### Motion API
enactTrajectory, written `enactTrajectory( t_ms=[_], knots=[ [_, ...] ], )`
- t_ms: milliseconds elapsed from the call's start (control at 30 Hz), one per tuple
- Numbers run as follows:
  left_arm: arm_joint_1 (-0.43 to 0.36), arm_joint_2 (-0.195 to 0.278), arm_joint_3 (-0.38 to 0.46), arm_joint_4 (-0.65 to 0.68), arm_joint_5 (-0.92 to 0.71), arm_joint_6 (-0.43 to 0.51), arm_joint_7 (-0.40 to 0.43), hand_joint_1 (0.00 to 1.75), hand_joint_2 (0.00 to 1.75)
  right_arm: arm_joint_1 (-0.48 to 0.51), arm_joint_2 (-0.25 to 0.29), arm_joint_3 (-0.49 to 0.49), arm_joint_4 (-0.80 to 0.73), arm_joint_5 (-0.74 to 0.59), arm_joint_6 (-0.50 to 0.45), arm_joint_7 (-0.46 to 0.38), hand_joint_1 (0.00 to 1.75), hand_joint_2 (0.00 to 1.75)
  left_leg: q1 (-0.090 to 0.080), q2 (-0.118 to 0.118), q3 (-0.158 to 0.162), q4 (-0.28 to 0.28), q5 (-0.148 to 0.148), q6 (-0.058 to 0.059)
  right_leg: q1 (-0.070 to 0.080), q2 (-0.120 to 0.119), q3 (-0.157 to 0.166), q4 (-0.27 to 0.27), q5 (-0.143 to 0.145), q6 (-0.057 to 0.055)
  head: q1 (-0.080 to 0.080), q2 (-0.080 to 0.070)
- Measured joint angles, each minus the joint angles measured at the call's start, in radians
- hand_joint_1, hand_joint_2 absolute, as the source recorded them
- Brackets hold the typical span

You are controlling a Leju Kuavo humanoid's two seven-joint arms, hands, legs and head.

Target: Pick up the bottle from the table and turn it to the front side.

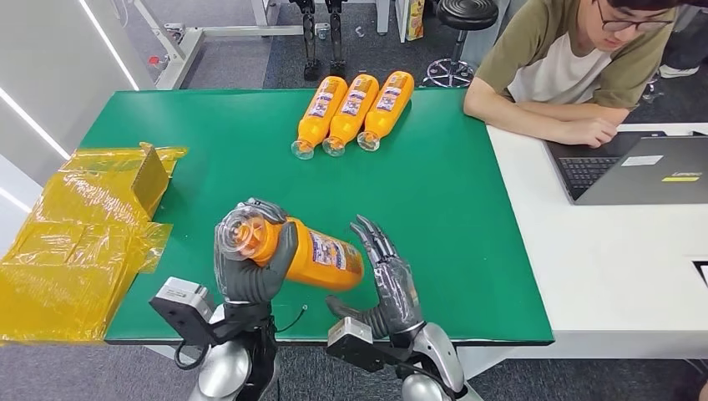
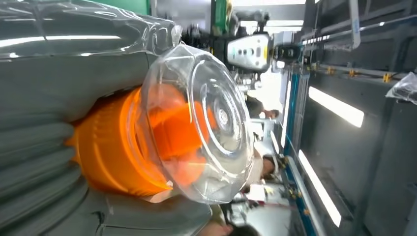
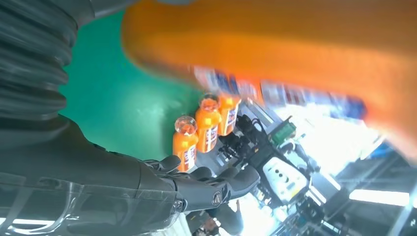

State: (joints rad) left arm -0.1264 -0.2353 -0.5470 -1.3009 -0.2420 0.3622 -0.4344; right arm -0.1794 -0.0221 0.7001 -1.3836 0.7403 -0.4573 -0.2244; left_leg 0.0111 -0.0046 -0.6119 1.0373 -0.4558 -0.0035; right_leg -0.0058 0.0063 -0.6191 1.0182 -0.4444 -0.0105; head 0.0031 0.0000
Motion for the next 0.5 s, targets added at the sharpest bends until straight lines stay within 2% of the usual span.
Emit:
enactTrajectory(
  t_ms=[167, 233, 367, 500],
  knots=[
    [0.003, 0.027, 0.003, -0.001, -0.259, 0.156, 0.100, 1.75, 1.75, 0.008, 0.019, 0.001, 0.000, -0.028, -0.048, -0.016, 0.00, 1.75, 0.000, 0.000, 0.000, 0.000, 0.000, 0.000, 0.000, 0.000, 0.000, 0.000, 0.000, 0.000, 0.000, 0.000],
    [0.003, 0.047, 0.008, 0.000, -0.384, 0.190, 0.160, 1.75, 1.75, 0.011, 0.024, 0.001, -0.006, -0.043, -0.060, -0.019, 0.00, 1.75, 0.000, 0.000, 0.000, 0.000, 0.000, 0.000, 0.000, 0.000, 0.000, 0.000, 0.000, 0.000, 0.000, 0.000],
    [0.016, 0.089, 0.043, -0.005, -0.664, 0.207, 0.287, 1.75, 1.75, 0.014, 0.025, 0.001, -0.018, -0.081, -0.080, -0.027, 0.00, 1.75, 0.000, 0.000, 0.000, 0.000, 0.000, 0.000, 0.000, 0.000, 0.000, 0.001, 0.000, 0.000, 0.000, 0.000],
    [0.041, 0.143, 0.119, -0.022, -0.951, 0.202, 0.403, 1.75, 1.75, 0.027, 0.026, 0.000, -0.037, -0.113, -0.099, -0.045, 0.00, 1.75, 0.000, 0.001, 0.001, 0.000, 0.000, 0.000, 0.000, 0.001, 0.000, 0.001, 0.000, 0.000, 0.000, 0.000]
  ],
)
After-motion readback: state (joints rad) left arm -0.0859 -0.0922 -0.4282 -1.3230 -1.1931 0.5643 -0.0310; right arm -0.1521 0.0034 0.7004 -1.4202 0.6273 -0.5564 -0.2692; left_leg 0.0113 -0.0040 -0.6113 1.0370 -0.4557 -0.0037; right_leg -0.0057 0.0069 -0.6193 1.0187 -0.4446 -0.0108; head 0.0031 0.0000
